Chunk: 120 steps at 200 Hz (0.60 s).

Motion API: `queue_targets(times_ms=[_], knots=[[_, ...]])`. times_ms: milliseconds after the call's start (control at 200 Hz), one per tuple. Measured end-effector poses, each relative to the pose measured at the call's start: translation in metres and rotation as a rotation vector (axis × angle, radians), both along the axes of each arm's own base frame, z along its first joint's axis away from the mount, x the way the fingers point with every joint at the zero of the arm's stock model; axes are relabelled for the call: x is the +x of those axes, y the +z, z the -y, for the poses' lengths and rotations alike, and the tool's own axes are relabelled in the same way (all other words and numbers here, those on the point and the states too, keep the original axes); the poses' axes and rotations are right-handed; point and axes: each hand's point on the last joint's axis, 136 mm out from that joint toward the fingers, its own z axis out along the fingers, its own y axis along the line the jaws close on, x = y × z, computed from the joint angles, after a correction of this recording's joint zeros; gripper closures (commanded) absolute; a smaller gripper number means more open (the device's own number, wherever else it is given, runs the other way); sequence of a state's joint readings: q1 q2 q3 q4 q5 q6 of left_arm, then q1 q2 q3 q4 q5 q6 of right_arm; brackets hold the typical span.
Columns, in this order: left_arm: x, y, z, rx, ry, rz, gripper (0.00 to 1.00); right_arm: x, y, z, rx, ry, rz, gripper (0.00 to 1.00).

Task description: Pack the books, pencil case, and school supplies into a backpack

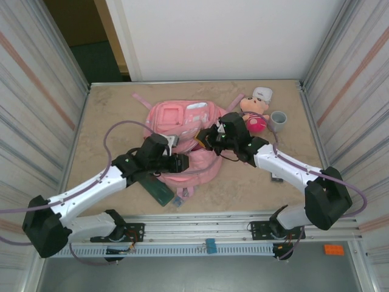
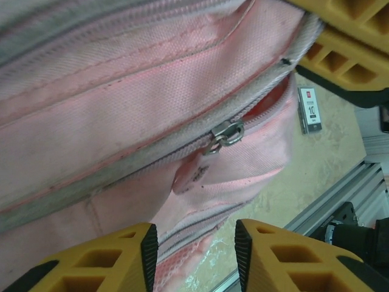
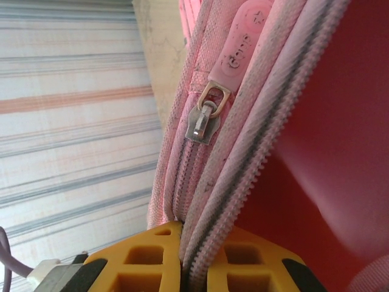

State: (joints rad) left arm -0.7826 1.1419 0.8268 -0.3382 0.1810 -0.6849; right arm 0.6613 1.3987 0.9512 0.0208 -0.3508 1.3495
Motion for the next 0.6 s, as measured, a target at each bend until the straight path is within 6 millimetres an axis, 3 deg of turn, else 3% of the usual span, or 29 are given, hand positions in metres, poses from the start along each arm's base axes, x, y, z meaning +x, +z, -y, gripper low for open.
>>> queue_targets(times_ms=[456,601], knots=[[0.017,-0.005,0.013,0.009,0.02,0.036,0.65,-0.001,0.001,-0.004,-0.013,0.003,0.0,0.98],[0.021,-0.008,0.01,0.03,0.042,0.05,0.74,-0.001,0.001,-0.004,-0.018,0.005,0.006,0.99]])
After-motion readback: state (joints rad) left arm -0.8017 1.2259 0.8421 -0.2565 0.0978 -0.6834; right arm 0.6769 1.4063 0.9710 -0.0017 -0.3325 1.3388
